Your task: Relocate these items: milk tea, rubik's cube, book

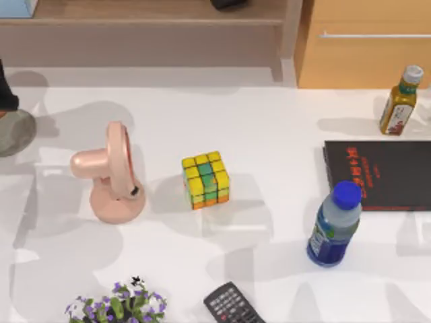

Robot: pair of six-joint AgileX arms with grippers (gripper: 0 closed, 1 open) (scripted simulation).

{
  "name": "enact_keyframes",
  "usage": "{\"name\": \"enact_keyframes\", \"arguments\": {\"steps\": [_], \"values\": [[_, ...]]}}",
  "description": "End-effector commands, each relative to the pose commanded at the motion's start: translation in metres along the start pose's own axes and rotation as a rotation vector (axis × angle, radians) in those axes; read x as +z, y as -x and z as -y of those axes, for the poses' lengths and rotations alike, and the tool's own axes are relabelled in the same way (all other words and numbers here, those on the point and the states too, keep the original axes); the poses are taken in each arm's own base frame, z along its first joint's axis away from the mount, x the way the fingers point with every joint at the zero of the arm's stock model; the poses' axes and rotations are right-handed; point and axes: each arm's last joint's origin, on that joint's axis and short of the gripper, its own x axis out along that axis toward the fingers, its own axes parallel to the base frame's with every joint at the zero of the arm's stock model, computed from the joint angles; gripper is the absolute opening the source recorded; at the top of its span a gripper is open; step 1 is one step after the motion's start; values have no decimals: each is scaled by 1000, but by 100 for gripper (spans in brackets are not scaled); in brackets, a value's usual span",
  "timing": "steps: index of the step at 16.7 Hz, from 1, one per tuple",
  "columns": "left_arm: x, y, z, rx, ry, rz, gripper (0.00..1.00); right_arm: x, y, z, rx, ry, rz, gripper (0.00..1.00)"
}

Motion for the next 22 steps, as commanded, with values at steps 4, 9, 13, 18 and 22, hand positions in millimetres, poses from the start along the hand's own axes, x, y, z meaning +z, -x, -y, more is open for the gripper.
{"name": "enact_keyframes", "arguments": {"steps": [4,9,13,18,22], "values": [[-3,0,1,-1,-2,-1,0,0,0,0,0,0,0,100],[-19,-1,0,0,-1,1,0,0,0,0,0,0,0,100],[-30,0,0,0,0,0,0,0,0,0,0,0,0,100],[-30,0,0,0,0,0,15,0,0,0,0,0,0,100],[-30,0,0,0,0,0,45,0,0,0,0,0,0,100]]}}
